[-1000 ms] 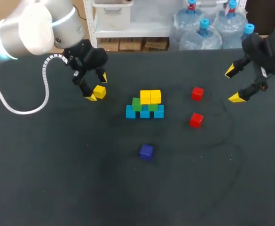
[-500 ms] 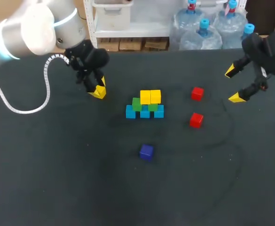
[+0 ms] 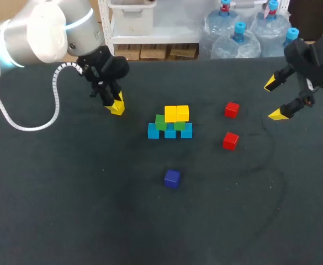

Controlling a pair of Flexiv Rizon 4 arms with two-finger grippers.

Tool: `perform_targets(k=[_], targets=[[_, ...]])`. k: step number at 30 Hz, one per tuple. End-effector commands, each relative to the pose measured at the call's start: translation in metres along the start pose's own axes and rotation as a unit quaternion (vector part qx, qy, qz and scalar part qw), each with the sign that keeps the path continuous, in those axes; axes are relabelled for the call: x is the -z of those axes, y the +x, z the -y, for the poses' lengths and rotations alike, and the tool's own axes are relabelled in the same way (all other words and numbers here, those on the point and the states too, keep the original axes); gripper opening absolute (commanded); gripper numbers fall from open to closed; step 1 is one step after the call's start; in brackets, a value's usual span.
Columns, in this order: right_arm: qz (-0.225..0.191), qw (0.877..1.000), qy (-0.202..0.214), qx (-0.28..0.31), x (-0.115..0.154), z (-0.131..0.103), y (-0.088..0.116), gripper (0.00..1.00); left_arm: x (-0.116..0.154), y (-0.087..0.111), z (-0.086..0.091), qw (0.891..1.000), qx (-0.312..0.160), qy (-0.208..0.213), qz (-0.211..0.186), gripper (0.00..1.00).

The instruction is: Place the blue cubes, place green cubes on the blue cubes, place the yellow cubes on the green cubes, then place the red cubes on the yellow cubes, and place purple cube on the red cubes.

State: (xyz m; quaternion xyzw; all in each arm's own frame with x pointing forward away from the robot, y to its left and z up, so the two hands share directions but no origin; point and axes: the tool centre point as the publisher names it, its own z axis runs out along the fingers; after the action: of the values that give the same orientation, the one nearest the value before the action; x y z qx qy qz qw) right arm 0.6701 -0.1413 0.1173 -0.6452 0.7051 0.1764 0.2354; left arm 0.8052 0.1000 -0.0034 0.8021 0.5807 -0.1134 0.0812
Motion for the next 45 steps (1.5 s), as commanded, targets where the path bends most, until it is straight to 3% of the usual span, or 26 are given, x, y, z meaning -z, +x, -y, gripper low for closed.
perform_targets(k=[1, 12, 20, 26, 31, 40, 45], targets=[[0.001, 1.000, -0.001, 0.000, -0.001, 0.001, 0.000, 1.00, 0.002, -0.002, 0.004, 1.000, 0.001, -0.002, -0.001, 0.00], [0.001, 1.000, -0.001, 0.000, -0.001, 0.001, 0.000, 1.00, 0.032, -0.021, 0.014, 0.999, 0.031, -0.027, -0.003, 0.00], [0.001, 1.000, -0.001, 0.000, -0.001, 0.001, 0.000, 1.00, 0.059, -0.048, 0.038, 0.996, 0.069, -0.051, 0.004, 0.00], [0.001, 1.000, -0.001, 0.000, -0.001, 0.001, 0.000, 1.00, 0.073, -0.068, 0.054, 0.994, 0.086, -0.060, -0.026, 0.00], [0.001, 1.000, -0.001, 0.000, -0.001, 0.001, 0.000, 1.00, 0.082, -0.078, 0.065, 0.989, 0.108, -0.091, -0.034, 0.00], [0.001, 1.000, -0.001, 0.000, -0.001, 0.001, 0.000, 1.00, 0.078, -0.088, 0.075, 0.968, 0.181, -0.170, 0.030, 0.00], [0.001, 1.000, -0.001, 0.000, -0.001, 0.001, 0.000, 1.00, 0.083, -0.102, 0.078, 0.966, 0.172, -0.189, 0.040, 0.00]])
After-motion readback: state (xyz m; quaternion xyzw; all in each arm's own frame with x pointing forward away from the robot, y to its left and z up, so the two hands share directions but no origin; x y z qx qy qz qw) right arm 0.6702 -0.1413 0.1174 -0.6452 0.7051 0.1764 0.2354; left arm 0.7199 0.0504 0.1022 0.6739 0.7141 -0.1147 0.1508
